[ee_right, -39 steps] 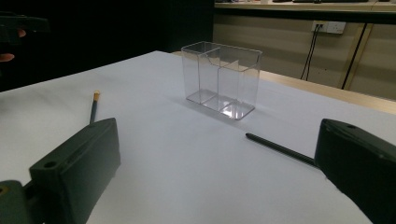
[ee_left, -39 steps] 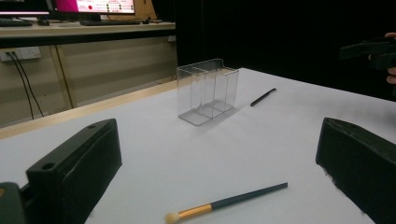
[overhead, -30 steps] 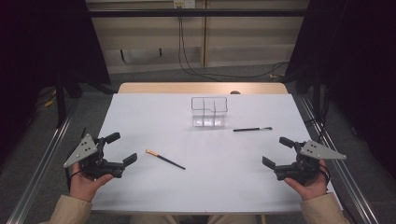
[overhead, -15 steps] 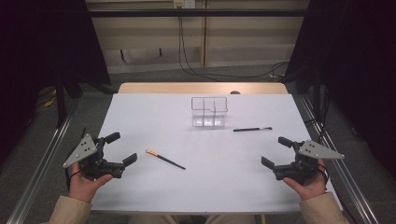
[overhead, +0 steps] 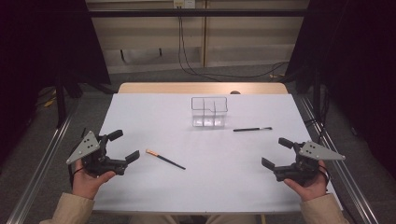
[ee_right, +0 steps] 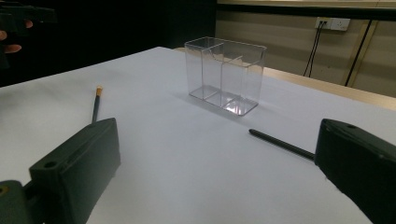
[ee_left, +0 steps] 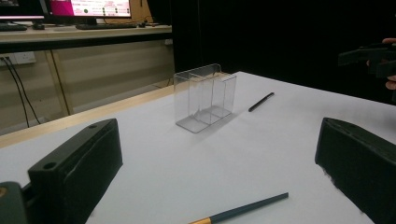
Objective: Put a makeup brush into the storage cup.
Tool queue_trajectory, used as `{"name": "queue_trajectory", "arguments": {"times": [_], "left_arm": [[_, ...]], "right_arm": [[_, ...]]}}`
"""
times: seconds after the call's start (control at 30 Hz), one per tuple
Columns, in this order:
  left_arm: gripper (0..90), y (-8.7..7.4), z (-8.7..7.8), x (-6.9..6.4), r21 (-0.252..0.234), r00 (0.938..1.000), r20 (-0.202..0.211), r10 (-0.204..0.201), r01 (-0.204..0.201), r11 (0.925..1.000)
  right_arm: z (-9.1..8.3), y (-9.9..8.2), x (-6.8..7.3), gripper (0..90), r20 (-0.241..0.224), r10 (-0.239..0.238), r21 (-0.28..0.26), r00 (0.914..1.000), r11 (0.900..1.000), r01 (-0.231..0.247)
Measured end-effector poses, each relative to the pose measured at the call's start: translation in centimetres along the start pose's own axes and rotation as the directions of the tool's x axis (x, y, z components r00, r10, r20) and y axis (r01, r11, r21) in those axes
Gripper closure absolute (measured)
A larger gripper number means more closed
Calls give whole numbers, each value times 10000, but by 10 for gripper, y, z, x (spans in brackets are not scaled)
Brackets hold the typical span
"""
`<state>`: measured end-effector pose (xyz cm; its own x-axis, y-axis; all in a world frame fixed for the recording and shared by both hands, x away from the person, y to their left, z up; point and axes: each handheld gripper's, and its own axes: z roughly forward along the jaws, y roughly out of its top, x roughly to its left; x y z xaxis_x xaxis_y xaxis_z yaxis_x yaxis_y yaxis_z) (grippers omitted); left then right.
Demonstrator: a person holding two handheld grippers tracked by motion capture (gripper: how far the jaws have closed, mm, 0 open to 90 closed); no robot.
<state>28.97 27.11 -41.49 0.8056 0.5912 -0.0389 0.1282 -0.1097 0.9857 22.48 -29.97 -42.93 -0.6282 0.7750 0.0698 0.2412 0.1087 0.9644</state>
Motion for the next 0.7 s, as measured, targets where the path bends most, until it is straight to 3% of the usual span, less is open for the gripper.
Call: {"name": "queue_trajectory", "arguments": {"times": [0.4,0.7], "left_arm": [[9,3,14,4,-9,9999,111,20,-20,10000],[13,6,41,5,180,9989,427,171,-178,9997]], "right_arm": [[0,-1,0,0,-10,-10,27,10000,10000,10],[1,-2,0,0,-64,37,43,10000,10000,-36]]}}
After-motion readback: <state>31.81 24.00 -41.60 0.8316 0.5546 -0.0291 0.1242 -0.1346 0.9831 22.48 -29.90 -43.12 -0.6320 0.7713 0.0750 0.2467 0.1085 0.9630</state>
